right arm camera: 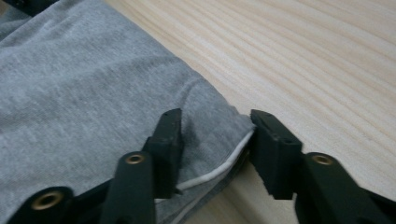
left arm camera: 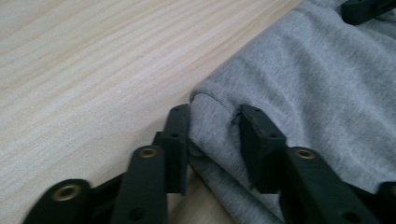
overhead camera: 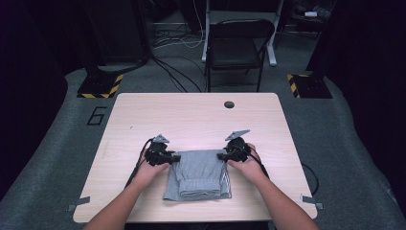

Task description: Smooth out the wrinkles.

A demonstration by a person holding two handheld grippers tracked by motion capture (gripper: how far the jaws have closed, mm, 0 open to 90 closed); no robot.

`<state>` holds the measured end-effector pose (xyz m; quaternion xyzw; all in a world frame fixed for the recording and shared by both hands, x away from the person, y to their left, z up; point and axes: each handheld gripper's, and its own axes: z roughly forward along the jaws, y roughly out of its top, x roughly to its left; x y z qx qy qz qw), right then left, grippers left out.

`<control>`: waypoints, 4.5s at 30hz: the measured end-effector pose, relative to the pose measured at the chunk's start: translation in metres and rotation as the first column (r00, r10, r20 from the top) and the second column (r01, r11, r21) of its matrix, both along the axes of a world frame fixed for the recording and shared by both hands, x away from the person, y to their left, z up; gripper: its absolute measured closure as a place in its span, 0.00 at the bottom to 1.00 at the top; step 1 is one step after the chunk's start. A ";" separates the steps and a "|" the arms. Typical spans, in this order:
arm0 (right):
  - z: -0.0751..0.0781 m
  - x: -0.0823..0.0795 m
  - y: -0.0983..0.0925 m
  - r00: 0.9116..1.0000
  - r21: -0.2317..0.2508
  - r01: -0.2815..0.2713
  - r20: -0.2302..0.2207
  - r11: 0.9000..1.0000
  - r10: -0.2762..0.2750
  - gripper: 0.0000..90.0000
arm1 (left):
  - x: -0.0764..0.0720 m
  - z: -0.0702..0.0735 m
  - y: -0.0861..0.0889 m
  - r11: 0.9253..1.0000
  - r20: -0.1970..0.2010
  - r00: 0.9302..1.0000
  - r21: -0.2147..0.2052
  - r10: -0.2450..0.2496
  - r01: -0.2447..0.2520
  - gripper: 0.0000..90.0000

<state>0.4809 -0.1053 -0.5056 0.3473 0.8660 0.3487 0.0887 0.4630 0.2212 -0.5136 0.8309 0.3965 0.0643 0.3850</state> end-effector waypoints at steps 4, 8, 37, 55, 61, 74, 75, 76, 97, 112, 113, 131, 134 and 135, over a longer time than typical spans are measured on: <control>0.005 -0.005 0.003 1.000 -0.013 -0.010 0.015 1.000 0.010 0.78 | -0.002 0.006 -0.002 1.000 0.000 1.000 0.013 0.003 -0.003 0.87; 0.013 -0.010 0.001 0.999 -0.003 -0.017 0.037 1.000 0.017 0.80 | -0.004 0.012 0.000 1.000 0.001 1.000 -0.001 0.007 -0.007 0.89; 0.054 0.030 0.018 0.988 -0.023 0.064 0.144 0.998 -0.060 0.80 | 0.048 0.044 0.003 0.996 0.072 0.993 0.008 0.090 -0.091 0.88; 0.040 0.036 0.025 0.986 -0.037 0.118 0.126 0.992 -0.113 0.80 | 0.054 0.032 0.001 0.992 0.054 0.991 0.021 0.123 -0.125 0.86; 0.038 0.038 0.025 0.986 -0.048 0.111 0.130 0.993 -0.104 0.79 | 0.056 0.029 0.001 0.992 0.051 0.991 0.040 0.121 -0.123 0.85; 0.031 0.043 0.024 0.988 -0.056 0.117 0.111 0.992 -0.110 0.63 | 0.053 0.030 0.000 0.990 0.048 0.989 0.029 0.138 -0.140 0.59; 0.031 0.043 0.023 0.987 -0.057 0.119 0.111 0.991 -0.112 0.61 | 0.052 0.032 0.000 0.989 0.050 0.988 0.018 0.146 -0.147 0.57; 0.032 0.042 0.022 0.986 -0.045 0.126 0.114 0.991 -0.120 0.60 | 0.051 0.033 0.000 0.988 0.052 0.986 0.008 0.155 -0.156 0.56; 0.065 0.006 0.017 0.986 0.025 0.068 0.151 0.997 -0.071 0.50 | 0.021 0.070 0.010 0.994 0.111 0.988 -0.035 0.106 -0.102 0.53; 0.091 -0.052 0.005 0.989 0.068 -0.040 0.145 0.997 0.030 0.45 | -0.040 0.096 0.030 0.997 0.100 0.995 -0.072 0.023 -0.016 0.51; 0.092 -0.056 0.003 0.989 0.066 -0.046 0.147 0.997 0.035 0.45 | -0.044 0.097 0.033 0.998 0.109 0.994 -0.068 0.026 -0.018 0.51; 0.076 -0.103 -0.044 0.988 0.076 0.012 0.153 0.997 -0.024 0.45 | -0.104 0.079 0.073 0.992 0.108 0.989 -0.094 0.097 -0.087 0.51; 0.068 -0.110 -0.049 0.988 0.085 0.032 0.149 0.996 -0.044 0.45 | -0.111 0.070 0.078 0.988 0.100 0.988 -0.105 0.119 -0.109 0.50; 0.065 -0.112 -0.050 0.988 0.089 0.033 0.150 0.995 -0.046 0.45 | -0.113 0.067 0.079 0.988 0.095 0.988 -0.106 0.120 -0.110 0.50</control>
